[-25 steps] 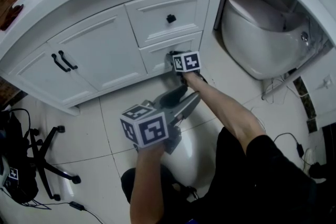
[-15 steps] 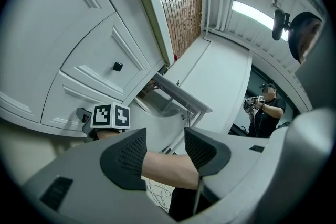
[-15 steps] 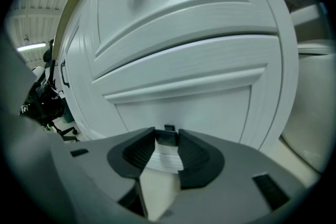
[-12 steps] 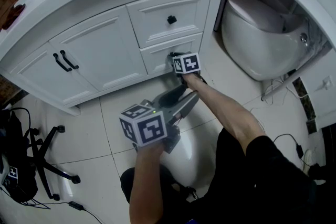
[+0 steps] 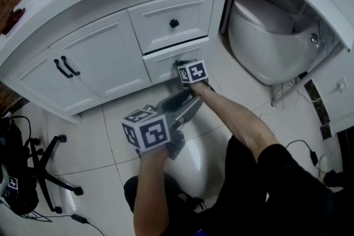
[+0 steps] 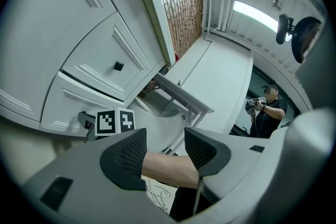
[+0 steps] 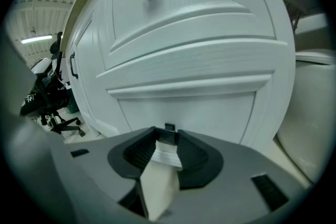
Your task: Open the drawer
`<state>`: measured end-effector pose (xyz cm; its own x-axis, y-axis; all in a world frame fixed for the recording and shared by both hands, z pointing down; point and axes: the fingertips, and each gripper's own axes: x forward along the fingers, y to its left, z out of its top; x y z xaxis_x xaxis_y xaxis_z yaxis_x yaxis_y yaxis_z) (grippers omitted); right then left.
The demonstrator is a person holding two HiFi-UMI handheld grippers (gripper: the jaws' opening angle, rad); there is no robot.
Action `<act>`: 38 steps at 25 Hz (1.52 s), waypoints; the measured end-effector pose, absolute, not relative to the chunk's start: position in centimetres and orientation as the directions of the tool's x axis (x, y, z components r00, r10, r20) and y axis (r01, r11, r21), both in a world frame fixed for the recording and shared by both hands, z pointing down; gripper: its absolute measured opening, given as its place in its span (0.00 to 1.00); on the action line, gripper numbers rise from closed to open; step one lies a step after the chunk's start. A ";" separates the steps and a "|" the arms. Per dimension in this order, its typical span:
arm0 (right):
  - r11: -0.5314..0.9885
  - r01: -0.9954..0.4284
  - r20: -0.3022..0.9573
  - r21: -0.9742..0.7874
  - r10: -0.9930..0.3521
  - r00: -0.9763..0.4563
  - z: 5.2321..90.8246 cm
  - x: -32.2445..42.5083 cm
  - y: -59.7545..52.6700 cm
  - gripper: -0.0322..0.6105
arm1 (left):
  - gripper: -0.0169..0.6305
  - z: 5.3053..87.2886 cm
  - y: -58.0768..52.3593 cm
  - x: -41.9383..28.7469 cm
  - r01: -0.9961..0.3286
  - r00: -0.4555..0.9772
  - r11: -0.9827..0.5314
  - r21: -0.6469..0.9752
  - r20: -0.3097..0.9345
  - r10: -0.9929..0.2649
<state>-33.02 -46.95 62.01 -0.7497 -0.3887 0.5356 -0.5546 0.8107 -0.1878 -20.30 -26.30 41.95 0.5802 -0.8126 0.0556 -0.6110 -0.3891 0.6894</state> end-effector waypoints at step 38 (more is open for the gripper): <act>0.880 -0.426 0.621 -0.207 -0.218 -0.753 62.4 -28.1 -40.2 0.28 | 0.37 40.3 -24.2 -16.7 -0.608 0.557 -0.380 0.697 0.033 -0.830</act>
